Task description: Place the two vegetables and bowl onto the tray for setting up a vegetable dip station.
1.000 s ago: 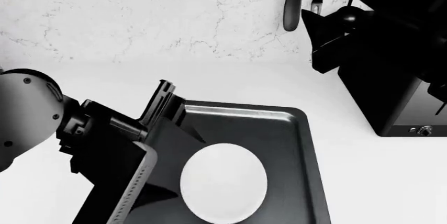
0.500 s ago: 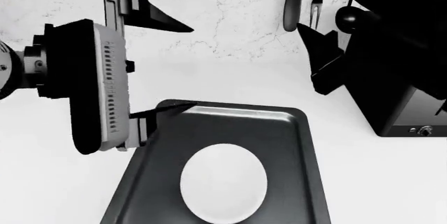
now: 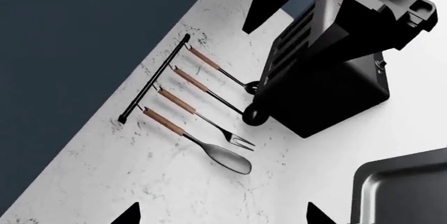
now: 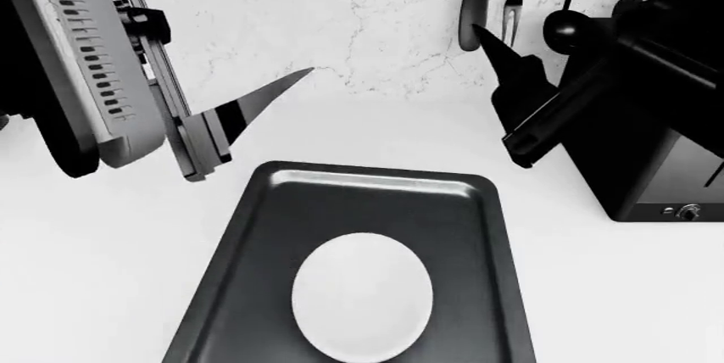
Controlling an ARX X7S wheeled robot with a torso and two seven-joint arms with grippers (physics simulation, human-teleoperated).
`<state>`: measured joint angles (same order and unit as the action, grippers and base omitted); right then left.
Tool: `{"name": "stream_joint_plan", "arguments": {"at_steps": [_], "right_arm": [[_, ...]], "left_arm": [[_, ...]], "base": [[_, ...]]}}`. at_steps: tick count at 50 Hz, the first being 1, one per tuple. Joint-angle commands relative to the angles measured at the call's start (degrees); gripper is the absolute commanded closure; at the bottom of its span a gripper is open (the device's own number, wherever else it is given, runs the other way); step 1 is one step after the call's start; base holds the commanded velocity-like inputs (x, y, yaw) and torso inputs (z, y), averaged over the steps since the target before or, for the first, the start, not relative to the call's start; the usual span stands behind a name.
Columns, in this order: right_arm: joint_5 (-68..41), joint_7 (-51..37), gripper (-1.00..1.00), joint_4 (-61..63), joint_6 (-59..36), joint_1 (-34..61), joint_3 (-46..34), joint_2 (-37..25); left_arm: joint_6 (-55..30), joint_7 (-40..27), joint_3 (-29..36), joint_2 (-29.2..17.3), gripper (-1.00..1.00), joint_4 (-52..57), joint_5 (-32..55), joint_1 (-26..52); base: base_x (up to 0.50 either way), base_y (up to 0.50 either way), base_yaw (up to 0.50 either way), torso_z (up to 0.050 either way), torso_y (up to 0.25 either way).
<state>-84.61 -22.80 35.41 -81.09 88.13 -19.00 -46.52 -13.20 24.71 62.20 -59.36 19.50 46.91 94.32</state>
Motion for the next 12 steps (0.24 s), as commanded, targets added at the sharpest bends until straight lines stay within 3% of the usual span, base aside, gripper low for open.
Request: {"name": "stream_joint_plan", "arguments": {"at_steps": [1,12], "right_arm": [[3.0,2.2,-1.00,1.6,2.0,-0.8,-1.3,0.0],[4.7,3.1,-1.00,1.7,3.6,-2.2,-2.0,-0.4]], "left_arm": [[1.4,-1.8,-0.8,0.1,-1.00,-0.3,0.3,-1.2],[1.9,-1.6,-0.7,0.6,-1.00,-1.6,-0.3,-1.9]], "base": [[0.00,0.00,0.00,0.000,0.000],[0.00,0.00,0.00,0.000,0.000]]}}
